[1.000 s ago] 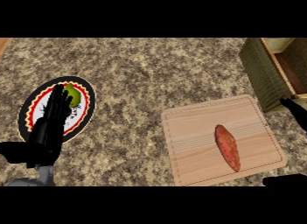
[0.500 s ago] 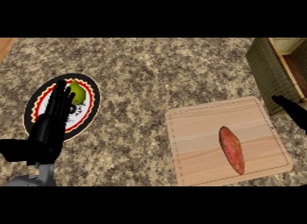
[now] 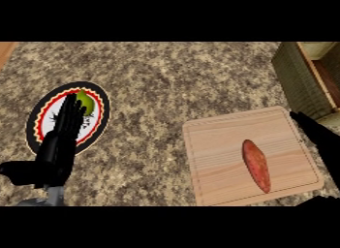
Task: Pick the sweet potato from the cutting board and place it in the basket
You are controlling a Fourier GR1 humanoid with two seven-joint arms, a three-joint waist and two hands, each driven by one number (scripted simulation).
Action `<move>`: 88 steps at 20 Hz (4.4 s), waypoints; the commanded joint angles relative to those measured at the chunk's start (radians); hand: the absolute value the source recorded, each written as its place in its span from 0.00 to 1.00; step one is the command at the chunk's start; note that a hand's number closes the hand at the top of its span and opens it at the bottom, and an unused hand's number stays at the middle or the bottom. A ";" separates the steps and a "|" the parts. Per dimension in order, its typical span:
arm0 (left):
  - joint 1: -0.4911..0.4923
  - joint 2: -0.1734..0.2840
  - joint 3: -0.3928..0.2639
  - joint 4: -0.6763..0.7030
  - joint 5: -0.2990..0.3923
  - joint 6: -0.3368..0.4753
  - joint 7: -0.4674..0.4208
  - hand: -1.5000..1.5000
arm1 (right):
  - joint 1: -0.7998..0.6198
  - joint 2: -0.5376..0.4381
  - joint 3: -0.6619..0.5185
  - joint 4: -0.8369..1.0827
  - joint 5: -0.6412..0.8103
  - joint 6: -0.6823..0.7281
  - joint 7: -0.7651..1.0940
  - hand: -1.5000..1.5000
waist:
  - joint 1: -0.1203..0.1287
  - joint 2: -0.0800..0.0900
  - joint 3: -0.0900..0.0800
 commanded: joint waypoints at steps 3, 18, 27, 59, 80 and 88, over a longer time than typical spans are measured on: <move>0.004 -0.024 0.013 0.029 -0.001 -0.015 -0.022 0.50 | 0.035 0.108 0.072 0.049 0.123 -0.012 0.105 0.00 | -0.006 0.000 0.001; -0.003 -0.043 0.045 0.018 -0.036 -0.047 -0.010 0.50 | 0.123 0.272 0.067 0.231 0.374 -0.011 -0.092 0.00 | -0.011 0.000 0.002; 0.032 -0.119 0.022 0.071 -0.092 -0.041 -0.081 0.50 | 0.136 0.382 0.013 0.324 0.431 0.015 -0.174 0.00 | -0.008 0.001 0.002; 0.058 -0.127 0.151 -0.065 -0.116 -0.160 0.056 0.50 | 0.178 0.651 -0.147 0.566 0.667 0.108 -0.403 0.00 | -0.006 0.000 0.002; -0.027 -0.168 0.137 -0.019 -0.137 -0.180 0.043 0.50 | -0.094 0.722 -0.385 0.831 0.786 0.085 -0.273 1.00 | 0.047 0.029 0.003; -0.045 -0.171 0.095 -0.030 -0.147 -0.204 0.036 0.50 | -0.336 0.617 -0.625 0.990 0.920 -0.076 0.042 1.00 | 0.140 0.068 0.001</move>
